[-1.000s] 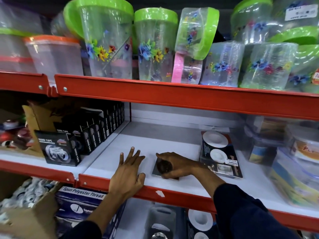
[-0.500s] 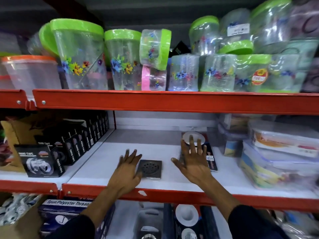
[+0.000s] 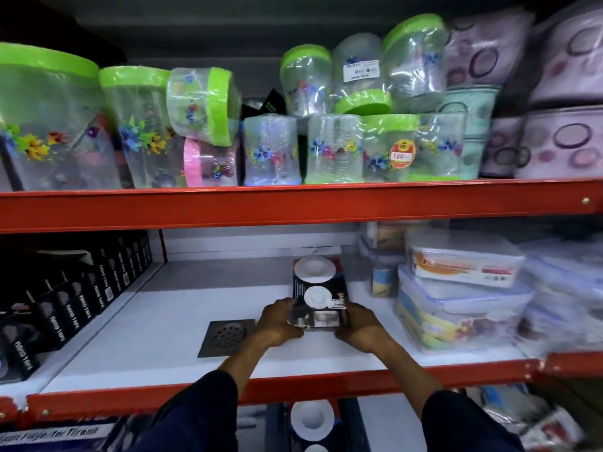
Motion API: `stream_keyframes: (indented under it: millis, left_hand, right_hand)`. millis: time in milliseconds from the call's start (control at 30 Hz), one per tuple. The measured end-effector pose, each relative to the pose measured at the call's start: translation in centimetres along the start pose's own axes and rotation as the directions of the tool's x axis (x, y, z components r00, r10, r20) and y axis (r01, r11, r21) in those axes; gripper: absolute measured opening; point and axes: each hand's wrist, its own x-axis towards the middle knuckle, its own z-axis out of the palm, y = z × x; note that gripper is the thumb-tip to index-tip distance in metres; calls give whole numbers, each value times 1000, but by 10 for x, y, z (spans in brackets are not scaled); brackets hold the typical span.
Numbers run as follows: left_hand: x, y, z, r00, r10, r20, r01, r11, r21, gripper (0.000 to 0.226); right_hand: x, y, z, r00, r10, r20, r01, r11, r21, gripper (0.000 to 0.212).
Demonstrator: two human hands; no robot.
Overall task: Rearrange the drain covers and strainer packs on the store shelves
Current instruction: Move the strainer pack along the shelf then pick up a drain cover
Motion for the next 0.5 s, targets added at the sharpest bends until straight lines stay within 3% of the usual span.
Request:
stream_keyframes:
  millis: [67, 167, 500]
  left_hand:
    - [-2, 1, 3, 1000, 2, -22, -3, 1000, -8, 64]
    - [-15, 0, 7, 1000, -11, -29, 9, 999, -48, 69]
    - [-65, 6, 11, 994, 105, 8, -105, 994, 43, 79]
  right_hand:
    - [-6, 2, -3, 1000, -7, -16, 6, 1000, -25, 44]
    - [-20, 5, -5, 999, -28, -40, 26, 999, -41, 34]
    - [-60, 9, -2, 998, 60, 22, -58, 995, -77, 30]
